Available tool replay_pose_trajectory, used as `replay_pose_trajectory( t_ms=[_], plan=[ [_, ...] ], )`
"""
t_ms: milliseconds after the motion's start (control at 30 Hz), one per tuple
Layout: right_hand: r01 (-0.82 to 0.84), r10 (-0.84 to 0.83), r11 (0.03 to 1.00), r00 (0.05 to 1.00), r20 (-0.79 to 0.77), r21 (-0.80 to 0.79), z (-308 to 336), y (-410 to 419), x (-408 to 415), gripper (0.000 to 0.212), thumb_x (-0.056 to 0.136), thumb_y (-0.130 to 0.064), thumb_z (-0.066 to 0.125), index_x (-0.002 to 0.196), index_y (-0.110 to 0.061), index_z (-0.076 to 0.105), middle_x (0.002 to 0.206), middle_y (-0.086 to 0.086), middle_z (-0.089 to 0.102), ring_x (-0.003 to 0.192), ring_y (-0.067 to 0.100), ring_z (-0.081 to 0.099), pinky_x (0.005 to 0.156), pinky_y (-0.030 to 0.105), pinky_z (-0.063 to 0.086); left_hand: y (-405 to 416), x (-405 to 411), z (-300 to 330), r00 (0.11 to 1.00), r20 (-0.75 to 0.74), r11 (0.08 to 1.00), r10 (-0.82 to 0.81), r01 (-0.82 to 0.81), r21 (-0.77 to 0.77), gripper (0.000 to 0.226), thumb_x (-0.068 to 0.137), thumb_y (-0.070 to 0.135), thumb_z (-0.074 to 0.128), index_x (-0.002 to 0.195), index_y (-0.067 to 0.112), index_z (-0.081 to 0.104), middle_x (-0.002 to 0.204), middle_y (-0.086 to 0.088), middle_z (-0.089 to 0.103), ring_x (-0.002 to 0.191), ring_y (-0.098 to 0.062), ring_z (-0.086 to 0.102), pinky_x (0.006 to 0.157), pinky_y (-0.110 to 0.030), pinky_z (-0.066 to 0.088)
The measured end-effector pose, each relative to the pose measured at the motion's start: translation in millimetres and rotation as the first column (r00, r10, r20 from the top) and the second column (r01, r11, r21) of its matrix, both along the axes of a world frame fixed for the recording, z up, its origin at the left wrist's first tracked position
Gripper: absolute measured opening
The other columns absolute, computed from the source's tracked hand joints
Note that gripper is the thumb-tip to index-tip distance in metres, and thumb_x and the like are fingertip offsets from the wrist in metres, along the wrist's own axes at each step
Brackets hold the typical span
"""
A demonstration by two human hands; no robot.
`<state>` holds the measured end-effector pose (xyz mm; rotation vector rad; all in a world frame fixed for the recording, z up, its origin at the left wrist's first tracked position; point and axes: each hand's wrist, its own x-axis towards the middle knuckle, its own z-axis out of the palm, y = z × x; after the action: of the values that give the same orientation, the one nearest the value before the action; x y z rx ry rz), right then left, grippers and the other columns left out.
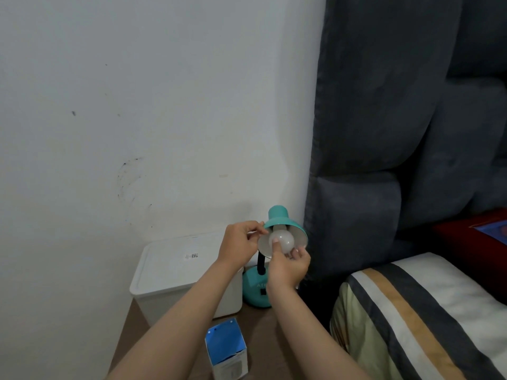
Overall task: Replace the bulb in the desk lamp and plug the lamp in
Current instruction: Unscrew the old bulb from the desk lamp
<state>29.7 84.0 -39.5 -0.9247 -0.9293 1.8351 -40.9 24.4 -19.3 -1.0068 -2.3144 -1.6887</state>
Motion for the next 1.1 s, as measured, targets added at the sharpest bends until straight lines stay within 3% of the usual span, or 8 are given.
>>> replay_pose_trajectory(
  t_ms=[167, 333, 400, 500, 600, 767, 967, 1100],
  plan=[
    [-0.010, 0.002, 0.996, 0.996, 0.086, 0.092, 0.9, 2.0, 1.9, 0.044, 0.078, -0.012, 0.078, 0.115, -0.019, 0.054, 0.123, 0.003, 0.057, 0.106, 0.020, 0.058, 0.088, 0.037, 0.054, -0.5, -1.2, -0.3, 1.000, -0.021, 1.000, 0.017, -0.017, 0.003, 0.036, 0.083, -0.006, 0.060, 0.071, 0.026, 0.071, 0.098, -0.003, 0.074, 0.100, -0.003, 0.066, 0.085, -0.020, 0.053],
    [-0.041, 0.016, 0.978, 0.993, 0.121, 0.203, -3.2, 5.5, 2.0, 0.039, 0.075, 0.006, 0.072, 0.103, -0.020, 0.066, 0.128, 0.003, 0.042, 0.106, 0.024, 0.056, 0.086, 0.030, 0.052, 2.0, -3.0, -2.1, 0.999, -0.024, 1.000, 0.025, -0.025, -0.007, 0.040, 0.082, -0.005, 0.060, 0.068, 0.031, 0.070, 0.102, -0.006, 0.073, 0.101, -0.004, 0.066, 0.087, -0.022, 0.053],
    [-0.033, 0.022, 0.985, 0.998, 0.063, 0.171, -2.0, 4.1, 1.8, 0.043, 0.075, 0.006, 0.074, 0.108, -0.019, 0.062, 0.128, 0.008, 0.049, 0.107, 0.022, 0.058, 0.081, 0.023, 0.050, 1.8, -3.1, -1.6, 0.999, -0.022, 1.000, 0.028, -0.028, -0.007, 0.039, 0.082, -0.005, 0.060, 0.068, 0.030, 0.070, 0.102, -0.006, 0.073, 0.101, -0.005, 0.066, 0.085, -0.019, 0.053],
    [-0.030, 0.032, 0.998, 0.999, -0.039, 0.055, 0.1, 2.9, 1.7, 0.061, 0.077, 0.005, 0.074, 0.130, -0.009, 0.047, 0.132, 0.015, 0.055, 0.115, 0.024, 0.058, 0.090, 0.026, 0.048, 1.4, -2.9, -1.0, 1.000, -0.019, 1.000, 0.025, -0.025, -0.013, 0.038, 0.082, -0.005, 0.060, 0.069, 0.028, 0.070, 0.101, -0.005, 0.073, 0.101, -0.005, 0.066, 0.082, -0.015, 0.052],
    [-0.044, 0.045, 0.997, 0.999, -0.011, 0.065, 0.5, 2.2, 2.4, 0.058, 0.078, 0.000, 0.075, 0.129, -0.010, 0.049, 0.128, 0.012, 0.059, 0.104, 0.020, 0.060, 0.087, 0.027, 0.049, 0.8, -3.8, -1.7, 1.000, -0.012, 1.000, 0.020, -0.020, -0.005, 0.039, 0.082, -0.006, 0.059, 0.069, 0.029, 0.070, 0.099, -0.005, 0.074, 0.101, -0.006, 0.066, 0.085, -0.020, 0.053],
    [-0.100, 0.099, 0.990, 0.995, 0.010, 0.096, -0.4, 1.5, 3.4, 0.053, 0.077, 0.000, 0.073, 0.115, -0.028, 0.049, 0.125, 0.007, 0.058, 0.108, 0.024, 0.060, 0.090, 0.046, 0.056, 0.9, -4.4, -2.1, 0.999, -0.021, 1.000, 0.030, -0.030, -0.007, 0.042, 0.082, -0.006, 0.059, 0.067, 0.031, 0.070, 0.098, -0.005, 0.074, 0.098, -0.005, 0.067, 0.084, -0.022, 0.053],
    [-0.085, 0.083, 0.989, 0.996, 0.024, 0.121, 0.3, 5.0, 7.3, 0.016, 0.083, -0.008, 0.072, 0.093, -0.016, 0.064, 0.101, 0.002, 0.063, 0.099, 0.019, 0.060, 0.072, 0.017, 0.046, 1.8, -4.4, -3.5, 1.000, -0.016, 1.000, 0.010, -0.010, 0.004, 0.045, 0.081, -0.008, 0.058, 0.066, 0.034, 0.068, 0.097, -0.007, 0.074, 0.102, -0.006, 0.065, 0.089, -0.030, 0.055],
    [-0.108, 0.108, 0.993, 0.994, -0.001, 0.044, -0.4, 8.7, 5.4, 0.041, 0.080, 0.000, 0.074, 0.116, -0.008, 0.055, 0.109, 0.003, 0.057, 0.105, 0.021, 0.060, 0.081, 0.024, 0.048, 1.5, -4.4, -3.7, 1.000, 0.004, 1.000, 0.012, -0.012, 0.015, 0.047, 0.080, -0.008, 0.057, 0.064, 0.036, 0.067, 0.099, -0.009, 0.074, 0.103, -0.007, 0.065, 0.089, -0.032, 0.054]
  ],
)
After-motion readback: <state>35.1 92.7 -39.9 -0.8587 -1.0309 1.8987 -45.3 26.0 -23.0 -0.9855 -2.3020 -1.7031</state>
